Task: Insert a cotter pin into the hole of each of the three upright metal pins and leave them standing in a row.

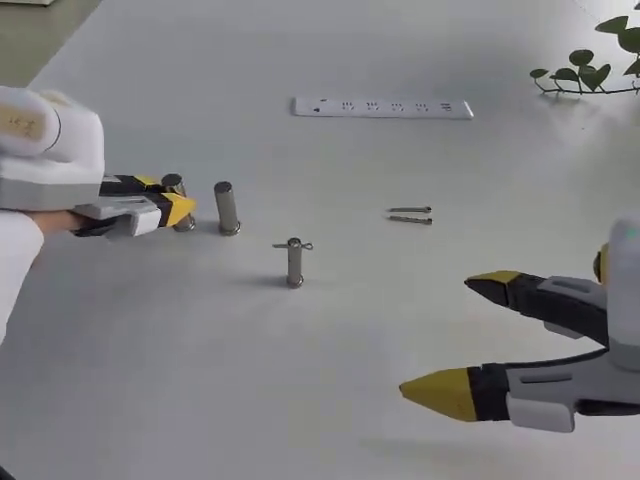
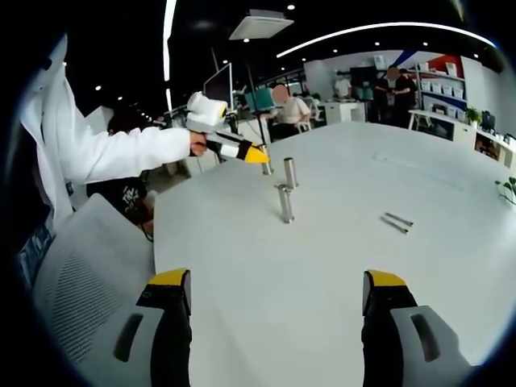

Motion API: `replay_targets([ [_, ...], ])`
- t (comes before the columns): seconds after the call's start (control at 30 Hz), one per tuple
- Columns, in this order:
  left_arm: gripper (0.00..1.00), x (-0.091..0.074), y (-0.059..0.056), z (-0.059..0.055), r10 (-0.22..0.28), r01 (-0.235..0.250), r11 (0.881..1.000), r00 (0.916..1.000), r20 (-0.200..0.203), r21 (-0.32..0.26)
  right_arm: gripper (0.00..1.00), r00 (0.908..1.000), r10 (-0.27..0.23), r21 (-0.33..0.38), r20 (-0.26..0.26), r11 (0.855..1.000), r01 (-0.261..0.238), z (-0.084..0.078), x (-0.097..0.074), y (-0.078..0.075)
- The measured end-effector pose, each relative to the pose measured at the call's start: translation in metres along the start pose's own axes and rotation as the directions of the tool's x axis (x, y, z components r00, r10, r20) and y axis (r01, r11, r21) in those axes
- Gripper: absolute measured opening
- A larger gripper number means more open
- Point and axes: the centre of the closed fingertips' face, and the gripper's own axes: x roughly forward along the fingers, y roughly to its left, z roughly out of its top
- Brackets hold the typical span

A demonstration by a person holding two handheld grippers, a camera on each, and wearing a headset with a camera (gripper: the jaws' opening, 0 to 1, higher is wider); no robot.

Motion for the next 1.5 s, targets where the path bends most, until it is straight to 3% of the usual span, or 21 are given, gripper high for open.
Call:
replay_targets([
  [0.13,0.1,-0.015,-0.01,0.008,-0.003,0.003,1.0,1.0,0.009,0.028,0.86,0.9999,0.006,-0.011,0.009,1.0,-0.006,0.004,0.001,0.001],
  [0.23,0.1,-0.025,-0.022,0.01,-0.036,0.036,0.999,0.9992,0.017,0.022,0.86,0.9998,0.014,-0.021,0.015,1.0,-0.014,0.006,0.002,0.004],
  [0.57,0.1,-0.045,-0.072,0.017,-0.071,0.068,0.993,0.9968,0.037,0.095,0.86,0.9997,0.008,-0.043,0.025,0.999,-0.007,0.008,-0.002,0.004],
  [0.63,0.1,-0.046,-0.082,0.019,-0.086,0.082,0.994,0.9953,0.045,0.076,0.86,0.9995,0.004,-0.041,0.031,0.999,-0.003,0.008,-0.004,0.003],
  [0.83,0.1,-0.04,-0.111,0.012,-0.12,0.12,0.99,0.9928,0.003,0.08,0.86,0.9996,0.003,-0.04,0.029,0.999,-0.002,0.004,-0.007,0.004],
  [0.97,0.1,-0.03,-0.126,0.009,-0.145,0.144,0.989,0.9892,0.021,0.046,0.85,0.9994,0.002,-0.034,0.033,0.999,-0.001,0.002,-0.008,0.004],
  [1.13,0.1,-0.017,-0.139,0.0,-0.143,0.143,0.988,0.9897,-0.013,0.05,0.86,0.9994,-0.003,-0.021,0.034,1.0,0.004,0.0,-0.01,0.003],
  [1.5,0.1,0.004,-0.16,-0.011,-0.137,0.137,0.991,0.9903,-0.025,0.011,0.88,0.9994,-0.014,-0.011,0.031,1.0,0.014,-0.003,-0.011,0.001],
])
